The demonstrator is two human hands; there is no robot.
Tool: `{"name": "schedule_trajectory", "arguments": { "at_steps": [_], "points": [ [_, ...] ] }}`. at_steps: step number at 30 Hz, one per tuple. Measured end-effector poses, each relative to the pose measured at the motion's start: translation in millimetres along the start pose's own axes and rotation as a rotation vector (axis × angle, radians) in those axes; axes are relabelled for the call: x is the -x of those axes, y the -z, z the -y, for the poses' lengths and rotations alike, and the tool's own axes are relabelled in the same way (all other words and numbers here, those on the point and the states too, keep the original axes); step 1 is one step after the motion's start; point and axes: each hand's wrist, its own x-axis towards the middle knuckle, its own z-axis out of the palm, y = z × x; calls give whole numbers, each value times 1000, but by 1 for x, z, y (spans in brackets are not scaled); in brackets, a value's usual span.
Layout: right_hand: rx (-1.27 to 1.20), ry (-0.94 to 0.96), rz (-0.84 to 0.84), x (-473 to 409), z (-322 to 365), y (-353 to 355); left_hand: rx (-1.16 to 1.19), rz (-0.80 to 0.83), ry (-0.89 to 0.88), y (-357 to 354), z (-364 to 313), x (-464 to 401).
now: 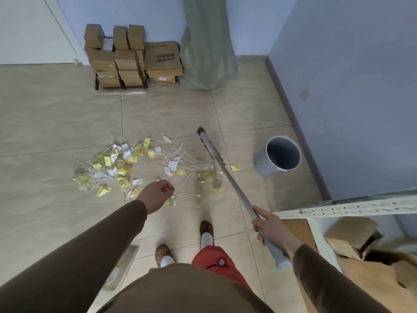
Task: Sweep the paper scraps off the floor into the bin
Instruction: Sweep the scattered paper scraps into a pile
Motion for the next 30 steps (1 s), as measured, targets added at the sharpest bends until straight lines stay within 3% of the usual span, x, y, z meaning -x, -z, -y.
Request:
{"name": "schedule_trajectory", "arguments": {
  "at_steps": [5, 11, 15, 21, 30],
  "points": [
    [-116, -48, -100, -16, -4, 8, -2, 6, 13, -9, -4, -3],
    [-91, -148, -187, -104, 14, 13, -45, 10, 19, -20, -10, -8],
    [-74, -216, -92, -131, 26, -20, -81, 10, 35, -20, -9, -7],
    [-60, -239, 164, -89, 18, -81, -90, 0, 47, -20, -8, -11],
    [-357, -127, 267, -39, 26, 15, -34, -7, 37, -12, -13, -10]
  ]
}}
